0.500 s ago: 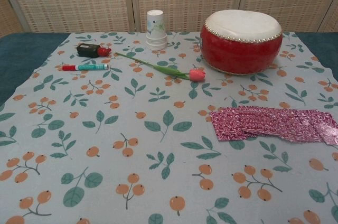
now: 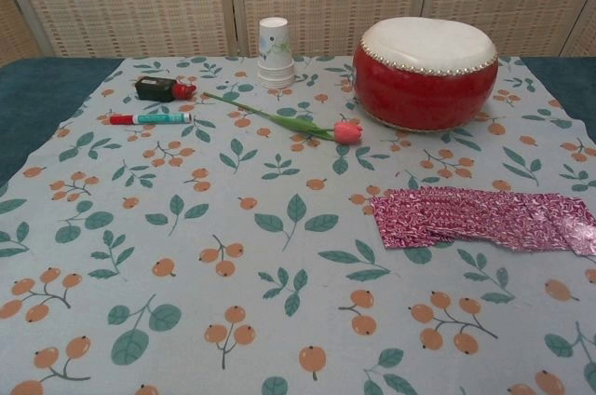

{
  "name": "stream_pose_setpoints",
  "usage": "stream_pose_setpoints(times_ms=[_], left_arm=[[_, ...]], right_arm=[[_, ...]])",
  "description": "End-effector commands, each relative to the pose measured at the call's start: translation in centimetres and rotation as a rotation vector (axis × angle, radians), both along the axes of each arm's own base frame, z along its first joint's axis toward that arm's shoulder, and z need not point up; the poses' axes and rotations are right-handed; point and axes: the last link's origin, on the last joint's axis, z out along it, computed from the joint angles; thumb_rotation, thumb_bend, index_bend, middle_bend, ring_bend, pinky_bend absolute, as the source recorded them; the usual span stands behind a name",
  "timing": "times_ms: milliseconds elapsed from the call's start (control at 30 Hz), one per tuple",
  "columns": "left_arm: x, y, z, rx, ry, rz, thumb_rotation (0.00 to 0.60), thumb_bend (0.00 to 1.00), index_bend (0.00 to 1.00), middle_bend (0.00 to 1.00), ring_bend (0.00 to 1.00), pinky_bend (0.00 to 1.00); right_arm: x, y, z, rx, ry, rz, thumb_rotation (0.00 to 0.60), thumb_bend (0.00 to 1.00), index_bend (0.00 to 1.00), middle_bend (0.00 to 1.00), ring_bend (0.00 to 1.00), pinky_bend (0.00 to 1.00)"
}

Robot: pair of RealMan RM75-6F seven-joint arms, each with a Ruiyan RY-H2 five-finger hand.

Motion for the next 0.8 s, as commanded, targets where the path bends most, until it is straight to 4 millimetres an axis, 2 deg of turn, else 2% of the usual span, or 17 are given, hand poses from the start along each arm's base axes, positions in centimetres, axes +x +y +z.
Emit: stream_pose_setpoints(times_ms=[33,133,200,267,367,500,800], left_arm=[[-0.2,0.1,-0.1,-0.009,0.002,0.013,0.6,0.33,0.24,0.26,0.23,0.44],[0.0,0.0,0.0,-0.004,-0.003,0.005,0.6,0.33,0.24,0.26,0.23,0.44],[0.1,-0.1,0.1,0.004,-0.002,-0.007,0.6,0.33,0.24,0.26,0.23,0.44],[0.1,-0.2,0.1,0.002,-0.002,-0.005,0.6,0.33,0.24,0.26,0.23,0.44],[-0.1,-0.1,0.2,0.005,-0.01,0.009,0.6,0.33,0.24,0.26,0.23,0.44],[-0.2,-0.1,0.5,0.014,-0.019,0.017,0.6,0.33,0.25,0.26,0.23,0.44],[-0.1,-0.2,0.5,0.01,-0.018,0.007,0.6,0.33,0.25,0.27,0.23,0.44]], right_arm=[[-0.1,-0.2,-0.2,0.007,0.011,0.001,0.6,0.23,0.0,0.0,0.0,0.28],[-0.1,-0.2,-0.4,0.012,0.024,0.011,0.6,0.31,0.0,0.1,0.08,0.28],[-0.2,-0.3,-0.6,0.011,0.034,0.017,0.6,0.36,0.0,0.29,0.26,0.33],[-0.3,-0.5,-0.8,0.013,0.059,0.026,0.6,0.43,0.0,0.44,0.42,0.43],[-0.6,-1.0,-1.6,0.036,0.087,0.02,0.6,0.58,0.0,0.66,0.63,0.59],[-0.9,-1.7,-2.5,0.077,0.094,-0.022,0.6,0.7,0.0,0.72,0.75,0.68],[-1.4,-2.9,-4.4,0.176,0.122,-0.112,0.6,0.75,0.0,0.73,0.77,0.69]])
